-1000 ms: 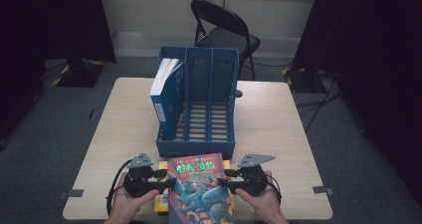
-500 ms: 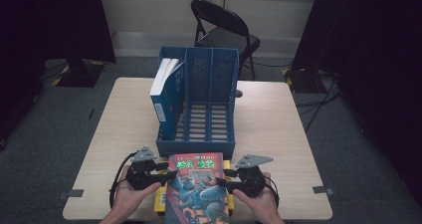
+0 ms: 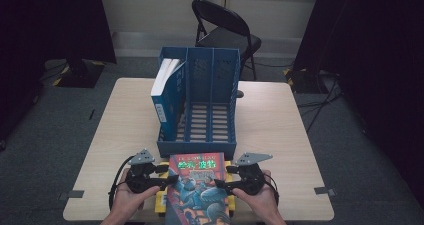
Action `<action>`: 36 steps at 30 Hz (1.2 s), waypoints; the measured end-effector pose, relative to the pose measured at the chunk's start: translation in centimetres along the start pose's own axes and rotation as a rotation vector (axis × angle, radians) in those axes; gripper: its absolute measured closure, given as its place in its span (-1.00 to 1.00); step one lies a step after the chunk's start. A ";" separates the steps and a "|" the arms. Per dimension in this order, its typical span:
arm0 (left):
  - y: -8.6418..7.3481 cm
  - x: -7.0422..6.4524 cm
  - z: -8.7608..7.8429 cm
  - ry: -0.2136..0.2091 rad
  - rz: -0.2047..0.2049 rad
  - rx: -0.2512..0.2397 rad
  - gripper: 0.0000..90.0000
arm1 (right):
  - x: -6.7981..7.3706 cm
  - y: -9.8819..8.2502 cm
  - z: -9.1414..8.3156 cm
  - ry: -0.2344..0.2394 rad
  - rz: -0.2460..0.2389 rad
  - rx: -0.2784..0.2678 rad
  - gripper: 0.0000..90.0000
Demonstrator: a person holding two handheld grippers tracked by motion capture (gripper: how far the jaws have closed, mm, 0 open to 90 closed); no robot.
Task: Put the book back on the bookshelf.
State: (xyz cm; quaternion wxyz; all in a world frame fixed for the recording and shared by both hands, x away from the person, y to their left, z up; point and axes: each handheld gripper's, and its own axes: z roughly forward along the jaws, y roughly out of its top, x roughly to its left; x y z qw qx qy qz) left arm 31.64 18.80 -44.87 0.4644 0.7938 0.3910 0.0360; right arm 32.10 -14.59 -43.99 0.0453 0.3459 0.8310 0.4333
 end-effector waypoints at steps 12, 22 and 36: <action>0.5 -0.2 0.4 0.026 0.007 0.022 -0.24 | -0.2 0.4 1.2 0.002 0.015 -0.005 -0.56; 0.6 -0.1 0.6 0.030 0.020 0.022 -0.29 | -0.4 0.3 1.3 -0.008 0.050 -0.036 -0.42; 0.6 0.0 0.7 0.029 0.021 0.017 -0.32 | -1.1 0.0 -0.2 0.095 0.122 -0.163 0.15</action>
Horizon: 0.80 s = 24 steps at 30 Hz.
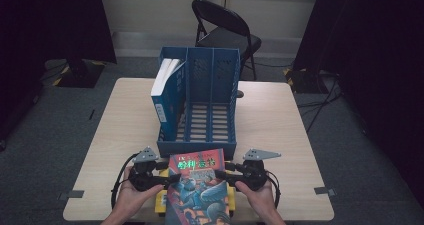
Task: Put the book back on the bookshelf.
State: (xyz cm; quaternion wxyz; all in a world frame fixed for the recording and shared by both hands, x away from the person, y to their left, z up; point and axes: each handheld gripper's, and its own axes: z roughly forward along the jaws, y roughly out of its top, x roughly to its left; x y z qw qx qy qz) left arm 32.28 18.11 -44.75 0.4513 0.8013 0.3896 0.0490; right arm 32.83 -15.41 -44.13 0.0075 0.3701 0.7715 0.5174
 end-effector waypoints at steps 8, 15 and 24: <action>-0.1 0.1 0.0 -0.007 0.003 -0.003 -0.32 | 0.8 -0.3 1.0 0.009 -0.037 0.045 0.03; -0.3 0.1 0.0 -0.009 0.005 -0.021 -0.33 | 0.4 1.2 2.6 0.024 -0.057 0.081 -0.05; -0.6 0.1 0.3 0.007 0.001 -0.069 -0.36 | 0.2 2.3 4.6 0.076 -0.049 0.104 0.18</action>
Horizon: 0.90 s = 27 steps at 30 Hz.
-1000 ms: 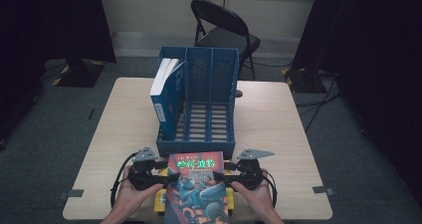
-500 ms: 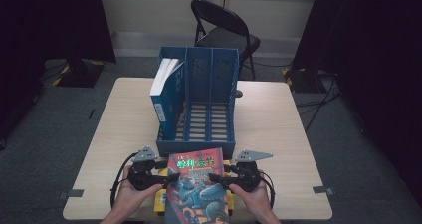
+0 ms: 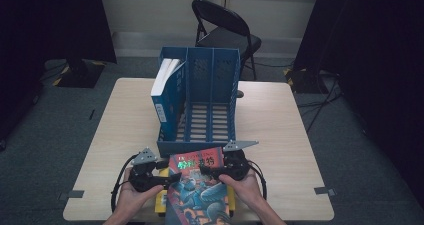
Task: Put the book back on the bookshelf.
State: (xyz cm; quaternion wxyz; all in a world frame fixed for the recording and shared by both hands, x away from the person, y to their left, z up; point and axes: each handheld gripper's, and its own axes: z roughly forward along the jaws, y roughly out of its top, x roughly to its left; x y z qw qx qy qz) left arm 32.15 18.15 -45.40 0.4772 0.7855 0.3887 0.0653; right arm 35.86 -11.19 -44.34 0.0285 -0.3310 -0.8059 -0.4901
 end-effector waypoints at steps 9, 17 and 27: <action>-0.1 0.2 -0.1 -0.012 -0.004 -0.011 -0.37 | 0.3 0.0 -0.3 0.059 0.009 -0.004 0.57; 0.0 0.4 -0.2 -0.032 -0.042 -0.005 -0.39 | 0.7 0.3 -1.1 0.087 0.009 -0.039 0.78; 0.2 0.5 -0.1 -0.063 -0.086 -0.001 -0.47 | 1.3 0.6 -1.6 0.084 -0.011 -0.065 0.81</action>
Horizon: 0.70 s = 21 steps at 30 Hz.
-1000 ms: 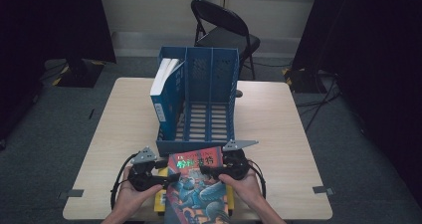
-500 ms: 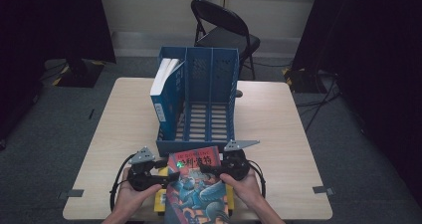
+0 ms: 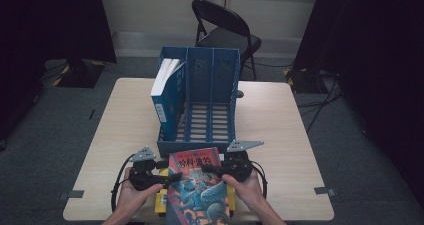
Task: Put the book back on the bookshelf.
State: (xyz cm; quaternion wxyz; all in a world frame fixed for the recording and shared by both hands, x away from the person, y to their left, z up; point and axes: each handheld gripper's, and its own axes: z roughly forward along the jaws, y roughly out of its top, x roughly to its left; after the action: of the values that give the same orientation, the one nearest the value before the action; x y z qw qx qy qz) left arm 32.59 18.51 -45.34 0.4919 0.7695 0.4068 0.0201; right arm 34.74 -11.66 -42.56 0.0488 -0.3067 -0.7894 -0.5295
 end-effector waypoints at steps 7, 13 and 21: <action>0.3 0.2 0.1 -0.065 -0.057 0.016 -0.38 | 0.4 0.2 -0.3 0.011 -0.010 -0.013 0.84; 0.5 0.1 -0.3 -0.043 -0.108 0.010 -0.26 | 0.5 0.2 -0.2 -0.006 -0.010 -0.007 0.85; 0.9 0.1 -1.0 -0.062 -0.111 -0.029 -0.06 | 0.6 0.3 -0.2 -0.019 0.002 -0.013 0.88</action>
State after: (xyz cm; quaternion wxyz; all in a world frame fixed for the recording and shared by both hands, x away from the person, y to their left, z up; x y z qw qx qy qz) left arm 32.77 19.17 -44.11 0.5156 0.7388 0.4333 -0.0251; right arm 34.34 -11.54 -41.99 0.0398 -0.3126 -0.7861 -0.5318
